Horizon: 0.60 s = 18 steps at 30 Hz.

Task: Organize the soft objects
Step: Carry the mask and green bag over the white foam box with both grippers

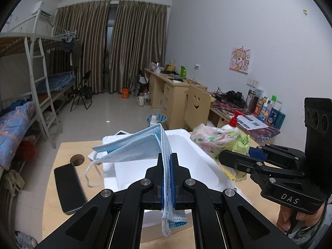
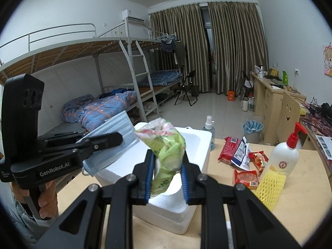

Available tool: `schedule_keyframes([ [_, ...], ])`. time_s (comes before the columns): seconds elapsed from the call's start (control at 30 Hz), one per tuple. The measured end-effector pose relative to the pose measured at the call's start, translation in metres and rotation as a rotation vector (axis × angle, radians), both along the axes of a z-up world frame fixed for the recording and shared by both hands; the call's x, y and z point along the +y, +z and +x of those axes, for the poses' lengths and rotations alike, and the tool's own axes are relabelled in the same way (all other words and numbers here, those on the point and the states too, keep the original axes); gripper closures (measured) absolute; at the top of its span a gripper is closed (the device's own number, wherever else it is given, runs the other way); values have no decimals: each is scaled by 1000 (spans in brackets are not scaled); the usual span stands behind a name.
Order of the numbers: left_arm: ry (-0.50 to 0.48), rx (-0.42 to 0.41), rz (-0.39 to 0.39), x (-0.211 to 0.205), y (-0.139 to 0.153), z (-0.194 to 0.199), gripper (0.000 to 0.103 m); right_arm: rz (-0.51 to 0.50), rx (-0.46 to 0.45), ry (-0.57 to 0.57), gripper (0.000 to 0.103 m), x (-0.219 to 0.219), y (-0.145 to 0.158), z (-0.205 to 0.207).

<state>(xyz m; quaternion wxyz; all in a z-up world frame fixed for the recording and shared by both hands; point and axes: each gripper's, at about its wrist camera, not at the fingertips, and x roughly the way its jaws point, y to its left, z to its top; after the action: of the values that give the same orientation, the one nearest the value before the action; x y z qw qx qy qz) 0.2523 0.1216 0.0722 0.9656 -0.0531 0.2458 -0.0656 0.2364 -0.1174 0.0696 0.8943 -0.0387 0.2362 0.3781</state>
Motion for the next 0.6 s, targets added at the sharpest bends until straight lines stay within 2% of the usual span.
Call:
schedule_keyframes([
  [0.5, -32, 45, 45, -6, -14, 22, 96, -15, 11, -11, 75, 0, -3, 10],
  [0.57, -30, 48, 54, -6, -15, 23, 88, -15, 11, -15, 75, 0, -3, 10],
  [0.6, -28, 52, 61, -6, -15, 23, 74, -15, 9, -17, 75, 0, -3, 10],
])
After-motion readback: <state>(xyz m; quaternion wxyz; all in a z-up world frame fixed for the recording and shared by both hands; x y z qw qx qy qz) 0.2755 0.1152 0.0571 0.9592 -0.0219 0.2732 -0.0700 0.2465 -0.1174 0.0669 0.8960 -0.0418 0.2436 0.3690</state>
